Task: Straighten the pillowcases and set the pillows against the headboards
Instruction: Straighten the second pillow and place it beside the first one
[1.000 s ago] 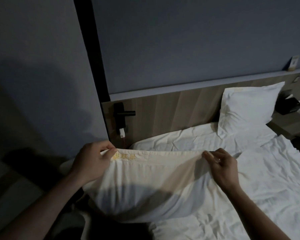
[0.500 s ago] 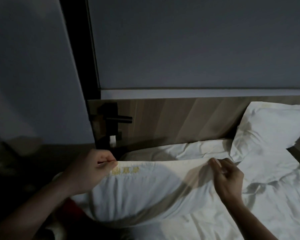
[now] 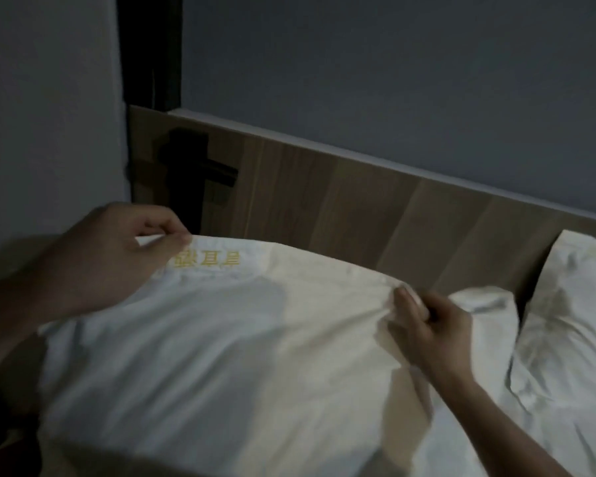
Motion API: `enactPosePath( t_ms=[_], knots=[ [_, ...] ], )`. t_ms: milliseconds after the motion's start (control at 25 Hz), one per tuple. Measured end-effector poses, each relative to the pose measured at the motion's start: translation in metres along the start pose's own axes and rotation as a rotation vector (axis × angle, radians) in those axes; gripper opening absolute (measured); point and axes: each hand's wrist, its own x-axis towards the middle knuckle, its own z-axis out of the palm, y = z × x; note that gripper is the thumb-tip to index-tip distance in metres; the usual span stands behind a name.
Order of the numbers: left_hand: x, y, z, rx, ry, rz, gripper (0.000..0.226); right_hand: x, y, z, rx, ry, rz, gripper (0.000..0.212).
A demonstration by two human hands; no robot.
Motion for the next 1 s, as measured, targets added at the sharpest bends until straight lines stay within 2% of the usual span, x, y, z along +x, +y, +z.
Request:
enactPosePath(
  t_ms=[160,320,360,400,480,600,840,1000],
  knots=[
    [-0.012,0.014,0.007,-0.008,0.037,-0.125,0.026,-0.002,0.017,-0.014,-0.037,-0.154,-0.099,0.046],
    [0.013,0.038,-0.009,0.092,0.049,-0.14,0.021,0.026,0.028,-0.029,-0.163,-0.318,-0.314,0.017],
    [0.019,0.042,-0.009,0.104,0.045,-0.117,0.021,0.03,0.034,-0.03,-0.215,-0.359,-0.345,0.015],
    [0.024,0.045,-0.006,0.126,0.045,-0.09,0.021,0.033,0.042,-0.032,-0.241,-0.384,-0.349,0.022],
    [0.029,0.047,0.005,0.164,0.053,-0.068,0.019,0.036,0.057,-0.038,-0.202,-0.336,-0.279,0.042],
    [0.036,0.054,0.015,0.187,0.098,-0.093,0.022,0.054,0.06,-0.05,-0.084,-0.212,-0.159,0.045],
    [0.07,0.096,0.007,0.316,0.266,-0.027,0.013,0.117,0.026,-0.07,-0.013,-0.023,-0.212,0.055],
    [0.095,0.114,0.012,0.382,0.268,0.02,0.012,0.151,0.031,-0.094,-0.051,0.042,-0.207,0.053]
  ],
)
